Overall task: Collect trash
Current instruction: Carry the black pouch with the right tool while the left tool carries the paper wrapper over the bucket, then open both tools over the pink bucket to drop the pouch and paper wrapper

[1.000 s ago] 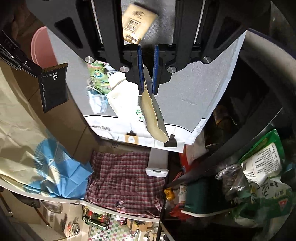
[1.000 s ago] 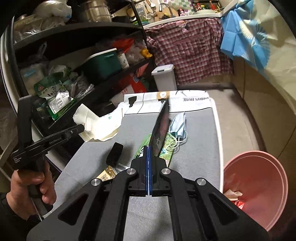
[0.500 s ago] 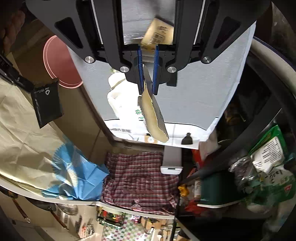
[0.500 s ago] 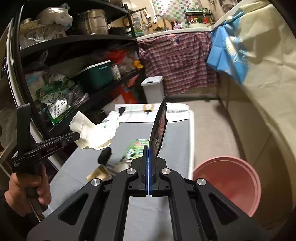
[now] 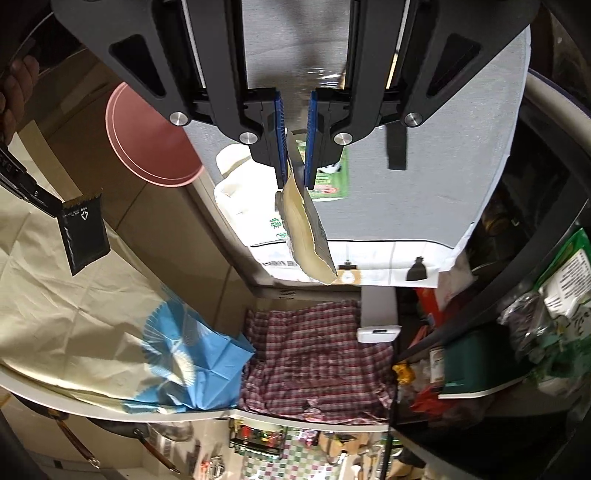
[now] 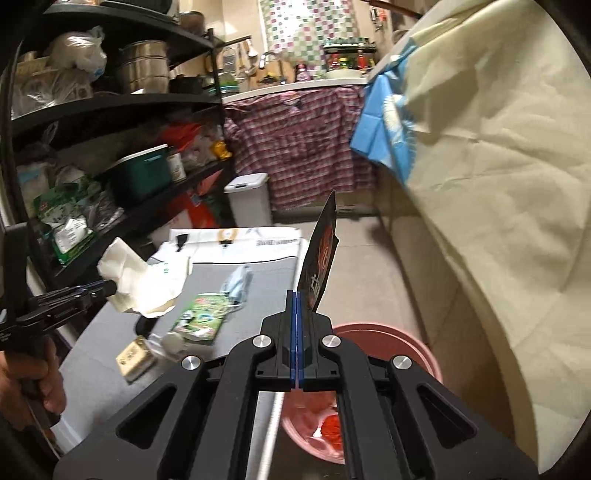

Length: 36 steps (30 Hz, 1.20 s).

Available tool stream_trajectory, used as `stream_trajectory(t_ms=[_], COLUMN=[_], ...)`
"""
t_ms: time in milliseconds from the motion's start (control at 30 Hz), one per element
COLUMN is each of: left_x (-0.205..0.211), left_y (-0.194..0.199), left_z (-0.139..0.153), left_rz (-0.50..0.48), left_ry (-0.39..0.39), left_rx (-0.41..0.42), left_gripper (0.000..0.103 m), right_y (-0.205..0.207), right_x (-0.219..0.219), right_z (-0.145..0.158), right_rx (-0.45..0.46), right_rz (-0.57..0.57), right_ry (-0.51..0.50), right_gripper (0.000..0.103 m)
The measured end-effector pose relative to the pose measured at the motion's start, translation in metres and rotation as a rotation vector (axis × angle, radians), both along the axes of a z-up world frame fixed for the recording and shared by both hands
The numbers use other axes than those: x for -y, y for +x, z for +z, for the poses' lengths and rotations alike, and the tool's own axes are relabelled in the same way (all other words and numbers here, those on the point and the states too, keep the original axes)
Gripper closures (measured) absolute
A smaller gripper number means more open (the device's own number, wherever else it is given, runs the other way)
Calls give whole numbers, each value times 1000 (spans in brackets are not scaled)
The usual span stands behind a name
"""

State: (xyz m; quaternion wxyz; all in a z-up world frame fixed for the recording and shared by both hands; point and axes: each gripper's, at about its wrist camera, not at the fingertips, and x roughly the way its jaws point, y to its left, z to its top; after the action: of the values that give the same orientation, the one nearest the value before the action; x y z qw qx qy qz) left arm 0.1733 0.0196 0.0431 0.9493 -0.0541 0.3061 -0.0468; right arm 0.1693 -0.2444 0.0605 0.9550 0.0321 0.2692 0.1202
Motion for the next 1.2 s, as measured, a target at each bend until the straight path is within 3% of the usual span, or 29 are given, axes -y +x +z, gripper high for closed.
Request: stream_trajectory(t_ms=[467,1200], left_x=[58,139], left_y=[11,35], left_z=[-3,-21], left_rz=[-94,-243], left_ry=[14,18], left_rx=[-6,-10], left_gripper=[94,94], right_y=[2,10], right_x=[41,57], right_z=[-33,-44], right_rx=[-54,-77], right_rz=[-103,-160], right_ry=[10,-4], right_gripper=[103,103])
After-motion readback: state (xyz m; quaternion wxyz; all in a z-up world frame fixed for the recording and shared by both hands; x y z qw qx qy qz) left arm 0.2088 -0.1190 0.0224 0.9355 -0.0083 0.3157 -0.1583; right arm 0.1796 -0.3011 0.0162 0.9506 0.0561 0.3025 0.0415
